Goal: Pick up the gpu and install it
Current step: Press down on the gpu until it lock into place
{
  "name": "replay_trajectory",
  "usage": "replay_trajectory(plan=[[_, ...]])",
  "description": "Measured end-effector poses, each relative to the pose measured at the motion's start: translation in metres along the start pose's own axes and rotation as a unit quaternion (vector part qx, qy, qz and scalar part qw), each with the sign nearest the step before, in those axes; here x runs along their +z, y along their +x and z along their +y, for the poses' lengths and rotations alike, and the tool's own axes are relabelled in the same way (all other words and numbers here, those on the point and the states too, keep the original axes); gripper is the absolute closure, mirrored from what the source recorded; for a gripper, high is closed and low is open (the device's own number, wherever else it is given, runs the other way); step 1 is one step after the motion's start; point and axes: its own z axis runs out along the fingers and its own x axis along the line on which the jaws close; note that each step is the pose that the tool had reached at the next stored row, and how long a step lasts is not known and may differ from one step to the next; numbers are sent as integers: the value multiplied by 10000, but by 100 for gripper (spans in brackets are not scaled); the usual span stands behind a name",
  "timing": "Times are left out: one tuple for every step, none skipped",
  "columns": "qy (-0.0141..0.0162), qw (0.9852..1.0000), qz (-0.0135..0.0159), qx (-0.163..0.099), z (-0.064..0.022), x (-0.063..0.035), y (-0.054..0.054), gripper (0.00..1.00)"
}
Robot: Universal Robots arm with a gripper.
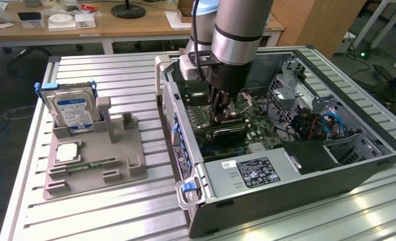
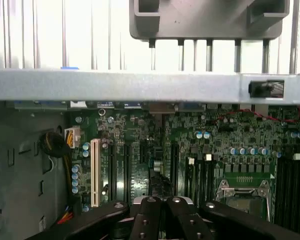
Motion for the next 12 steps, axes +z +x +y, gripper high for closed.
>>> replay_trajectory(plan=[[-2, 10000, 1, -14, 18, 3, 0, 90], [-4, 10000, 4, -28, 37, 6, 0, 90], [-5, 10000, 6, -43, 55, 8, 0, 90], [-6, 10000, 10, -61, 74, 8, 0, 90], [-6, 10000, 11, -75, 85, 7, 0, 90], [-7, 10000, 15, -83, 90, -2, 0, 90], [-6, 10000, 16, -93, 94, -14, -1, 90], [-6, 9999, 18, -103, 97, -24, -1, 90], [-6, 9999, 23, -114, 100, -32, -2, 90], [-5, 9999, 26, -129, 105, -33, -3, 90], [-6, 9999, 28, -144, 112, -33, -4, 90], [-6, 9999, 30, -162, 120, -35, -4, 90]])
